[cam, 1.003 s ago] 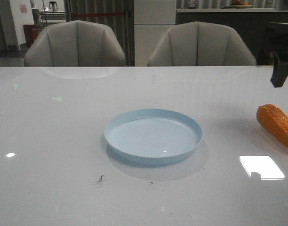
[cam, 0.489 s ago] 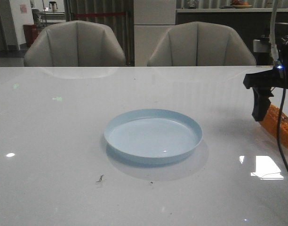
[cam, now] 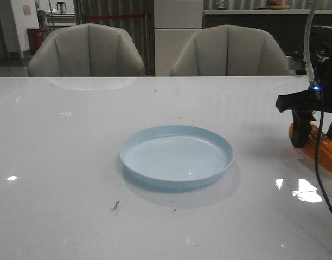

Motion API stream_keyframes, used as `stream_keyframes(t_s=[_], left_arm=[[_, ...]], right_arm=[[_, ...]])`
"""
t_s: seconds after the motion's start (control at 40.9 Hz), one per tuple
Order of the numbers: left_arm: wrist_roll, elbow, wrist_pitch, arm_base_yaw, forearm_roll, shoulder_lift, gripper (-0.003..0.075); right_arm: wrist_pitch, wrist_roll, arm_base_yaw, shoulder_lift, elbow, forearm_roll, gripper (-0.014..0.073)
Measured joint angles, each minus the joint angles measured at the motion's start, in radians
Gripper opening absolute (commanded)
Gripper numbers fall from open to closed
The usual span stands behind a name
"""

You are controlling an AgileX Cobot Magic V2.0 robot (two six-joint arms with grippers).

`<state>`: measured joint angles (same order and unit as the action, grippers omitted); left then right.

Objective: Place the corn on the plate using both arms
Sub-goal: 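Lower the right gripper and grasp the corn cob around its middle, then lift the corn with the right gripper and carry it over the plate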

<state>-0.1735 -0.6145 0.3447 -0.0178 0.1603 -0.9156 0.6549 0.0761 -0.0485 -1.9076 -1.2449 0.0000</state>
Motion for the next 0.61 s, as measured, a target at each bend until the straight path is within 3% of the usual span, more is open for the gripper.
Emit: stream_keyframes(t_s=[0.073,0.245,0.611], left_arm=[[0.000,0.000,0.000,0.000,0.000,0.000,0.0522],[0.000,0.000,0.000,0.000,0.000,0.000,0.0522],[0.000,0.000,0.000,0.000,0.002,0.000,0.0522]], right_arm=[[-0.004,0.000,0.000,0.000,0.000,-0.010,0.0222],[0.010,-0.002,-0.004,-0.002,-0.033,-0.020,0.0216],[0.176,-0.076,-0.125,-0.004,-0.319,-0.013,0.0216]])
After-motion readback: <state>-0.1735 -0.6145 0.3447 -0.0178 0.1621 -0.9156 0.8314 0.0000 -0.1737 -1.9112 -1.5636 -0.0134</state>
